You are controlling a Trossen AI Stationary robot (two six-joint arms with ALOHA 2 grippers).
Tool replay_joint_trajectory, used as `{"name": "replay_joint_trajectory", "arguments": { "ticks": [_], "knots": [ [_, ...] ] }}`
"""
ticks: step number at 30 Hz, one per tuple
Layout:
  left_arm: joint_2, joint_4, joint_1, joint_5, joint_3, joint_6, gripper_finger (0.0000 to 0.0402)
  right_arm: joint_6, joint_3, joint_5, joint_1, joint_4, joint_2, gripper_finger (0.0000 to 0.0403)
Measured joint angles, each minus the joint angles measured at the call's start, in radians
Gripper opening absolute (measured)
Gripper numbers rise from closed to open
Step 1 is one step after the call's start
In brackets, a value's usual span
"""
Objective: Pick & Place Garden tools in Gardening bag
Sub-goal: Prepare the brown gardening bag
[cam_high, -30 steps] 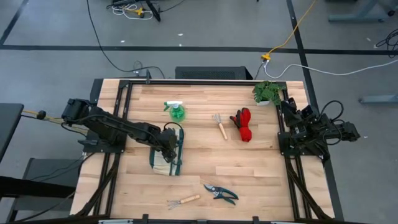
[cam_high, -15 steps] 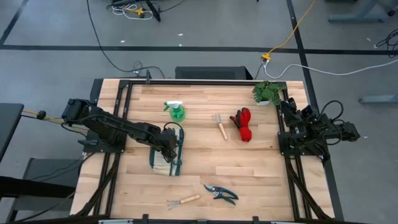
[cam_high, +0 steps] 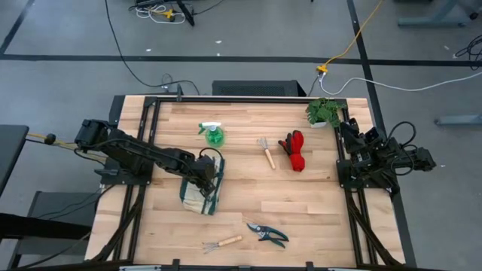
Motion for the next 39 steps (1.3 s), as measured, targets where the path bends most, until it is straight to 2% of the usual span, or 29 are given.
{"name": "replay_joint_trajectory", "arguments": {
  "ticks": [5, 14, 24, 39],
  "knots": [
    [0.000, 0.015, 0.000, 0.009, 0.033, 0.009, 0.0008, 0.000, 0.000, 0.000, 0.000, 0.000, 0.000, 0.0155],
    [0.000, 0.011, 0.000, -0.025, 0.209, 0.124, 0.0008, 0.000, 0.000, 0.000, 0.000, 0.000, 0.000, 0.0155],
    [0.000, 0.008, 0.002, -0.119, 0.385, 0.211, 0.0008, 0.000, 0.000, 0.000, 0.000, 0.000, 0.000, 0.0155],
    [-0.001, -0.120, 0.065, -0.156, 0.397, 0.238, 0.0008, 0.000, 0.000, 0.000, 0.000, 0.000, 0.000, 0.0155]
  ]
}}
